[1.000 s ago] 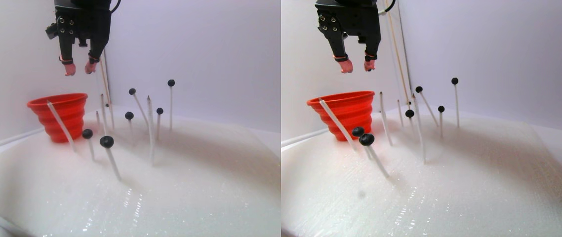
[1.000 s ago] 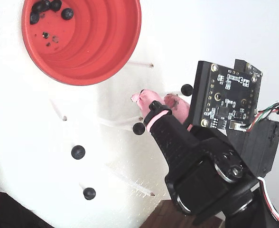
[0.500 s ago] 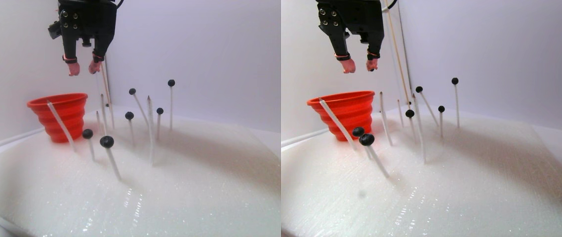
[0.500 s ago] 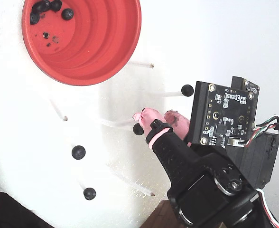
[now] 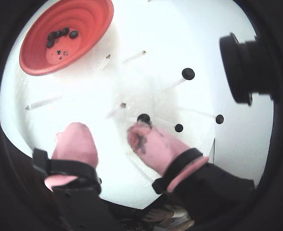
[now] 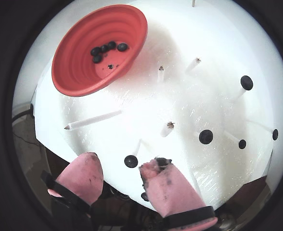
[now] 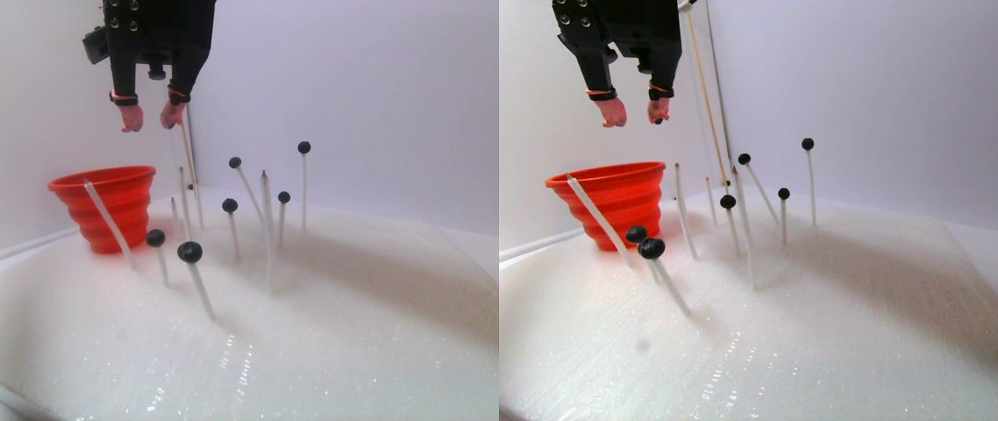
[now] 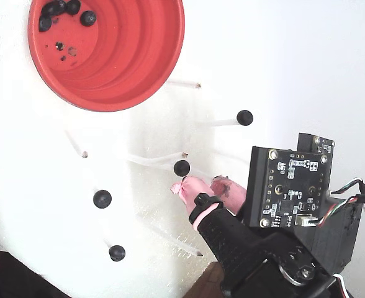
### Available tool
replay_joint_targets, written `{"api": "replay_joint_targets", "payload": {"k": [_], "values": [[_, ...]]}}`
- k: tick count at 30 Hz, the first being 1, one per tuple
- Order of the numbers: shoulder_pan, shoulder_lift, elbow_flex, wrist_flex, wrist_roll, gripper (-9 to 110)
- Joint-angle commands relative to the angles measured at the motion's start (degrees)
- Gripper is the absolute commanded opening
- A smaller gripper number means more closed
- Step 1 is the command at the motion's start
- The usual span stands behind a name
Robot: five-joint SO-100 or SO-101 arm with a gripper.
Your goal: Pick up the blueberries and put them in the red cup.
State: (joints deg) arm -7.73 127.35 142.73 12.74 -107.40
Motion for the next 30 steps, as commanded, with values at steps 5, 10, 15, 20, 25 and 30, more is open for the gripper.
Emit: {"api": "replay_joint_targets", "payload": {"k": [5,10,15,20,25,30], "values": [[0.4,7.5,0.3,3.3,0.9,15],[0.5,9.4,1.9,4.7,1.0,15],[0.9,9.4,2.7,5.1,0.6,15],[0.8,7.6,2.8,5.1,0.4,15],[0.7,6.1,3.3,4.3,0.3,15],[0.6,4.0,3.9,2.7,0.0,15]]}}
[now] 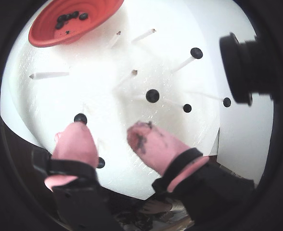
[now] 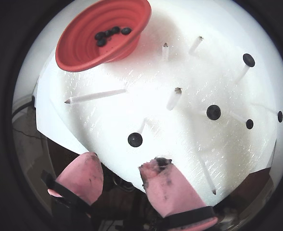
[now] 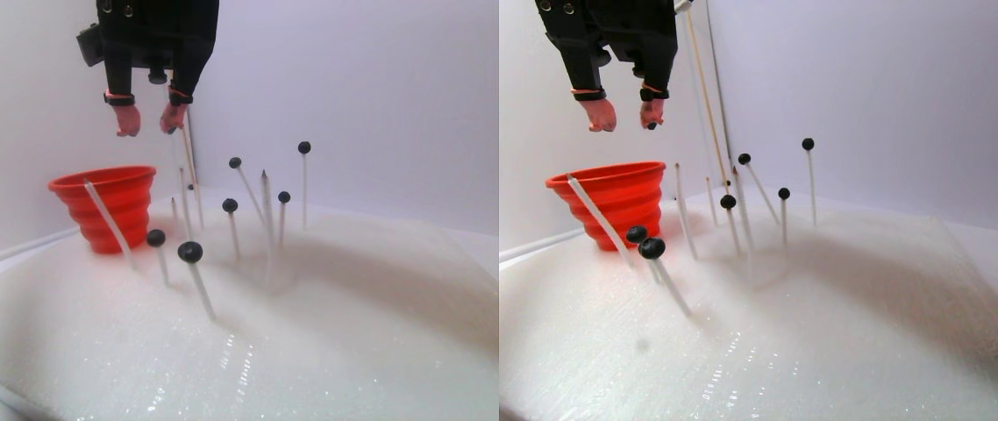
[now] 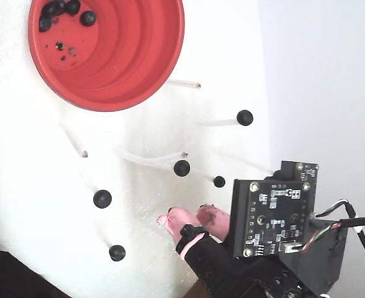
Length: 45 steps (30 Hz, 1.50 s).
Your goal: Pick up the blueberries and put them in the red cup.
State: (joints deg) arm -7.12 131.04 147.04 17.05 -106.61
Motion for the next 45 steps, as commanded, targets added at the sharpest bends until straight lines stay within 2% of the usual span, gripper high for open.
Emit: {"api": "replay_joint_targets", "payload": {"k": [1,45], "values": [[0.0,-0.3,-0.4,-1.9,-0.9,15],[0.3,-20.3,2.1,-20.5,-2.4,19]]}}
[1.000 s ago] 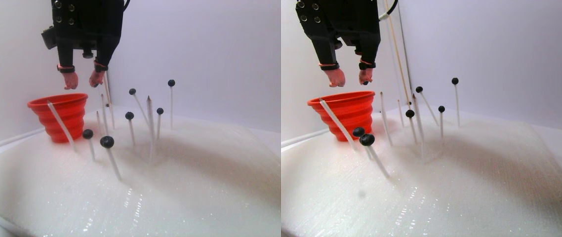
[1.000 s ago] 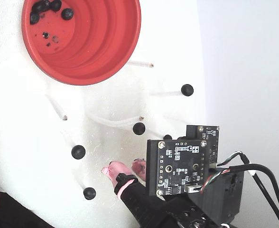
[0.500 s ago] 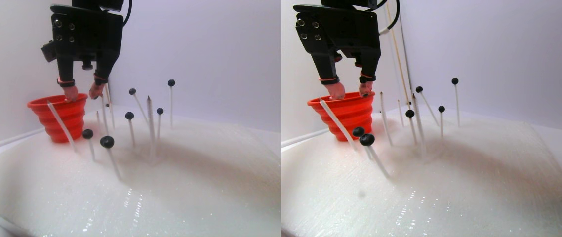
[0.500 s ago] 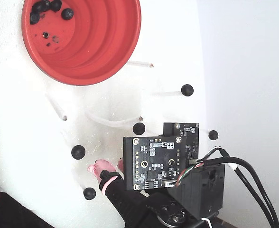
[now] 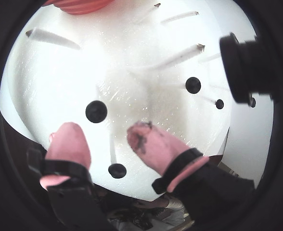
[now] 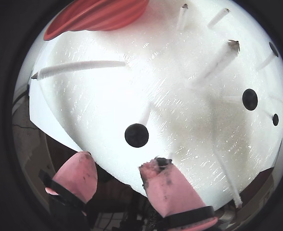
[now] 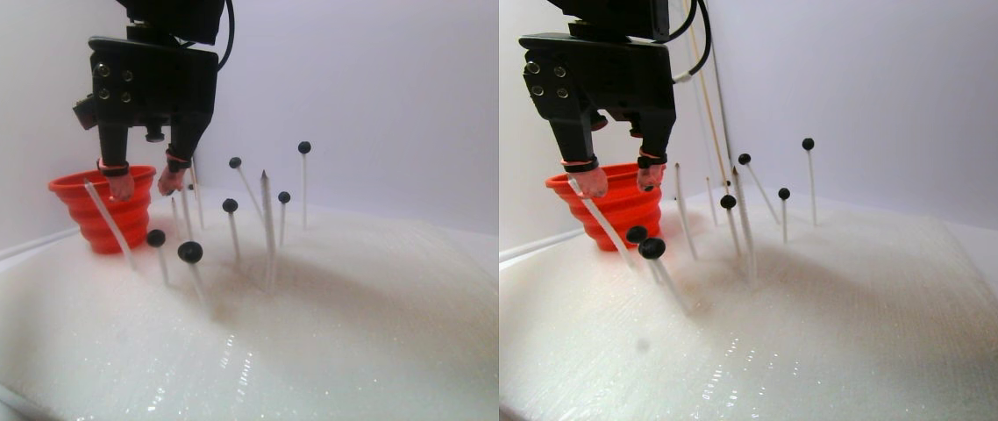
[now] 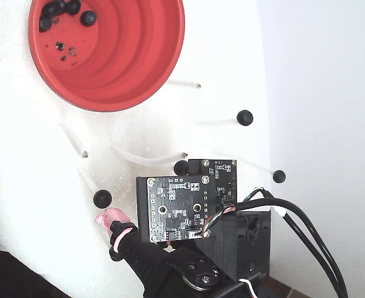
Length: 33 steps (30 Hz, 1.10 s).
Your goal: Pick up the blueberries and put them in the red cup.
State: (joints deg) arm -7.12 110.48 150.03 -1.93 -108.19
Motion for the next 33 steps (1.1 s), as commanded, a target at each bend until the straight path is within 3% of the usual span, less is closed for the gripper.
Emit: {"api": "replay_joint_targets", "payload": {"k": [1,33], "values": [[0.4,0.0,-0.8,-1.9,-0.9,19],[0.8,-16.6,-6.2,-14.9,-1.1,20]]}}
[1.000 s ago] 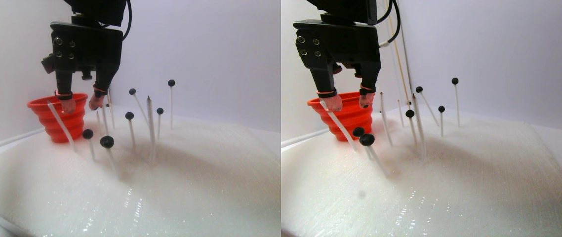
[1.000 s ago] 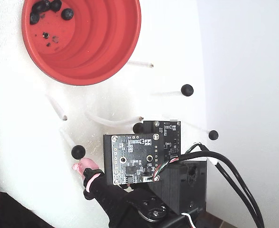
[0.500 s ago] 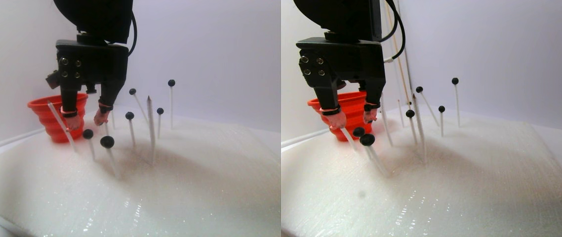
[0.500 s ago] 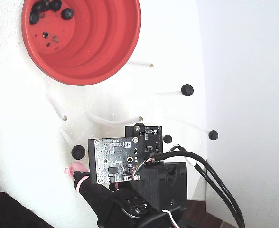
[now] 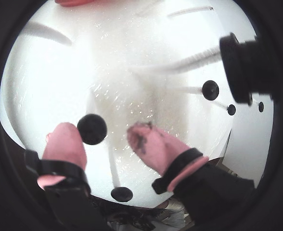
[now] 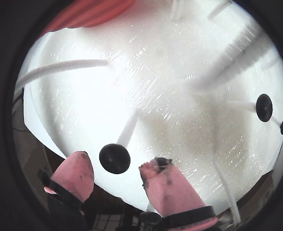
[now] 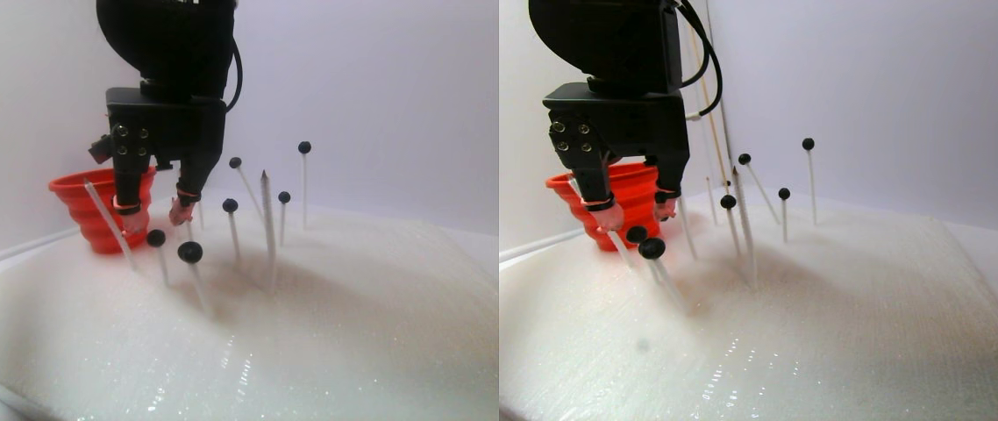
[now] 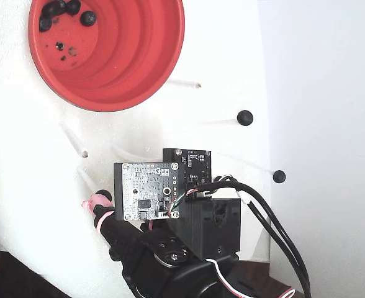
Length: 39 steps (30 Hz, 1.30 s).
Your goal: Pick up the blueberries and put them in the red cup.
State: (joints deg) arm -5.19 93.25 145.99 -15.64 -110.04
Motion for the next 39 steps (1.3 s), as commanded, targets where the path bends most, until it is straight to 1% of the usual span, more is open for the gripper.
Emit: {"api": "replay_joint_targets", "payload": {"k": [1,39], "values": [[-1.2,0.3,-2.3,-1.6,0.8,20],[-3.1,-8.9,-6.3,-6.8,3.0,18]]}}
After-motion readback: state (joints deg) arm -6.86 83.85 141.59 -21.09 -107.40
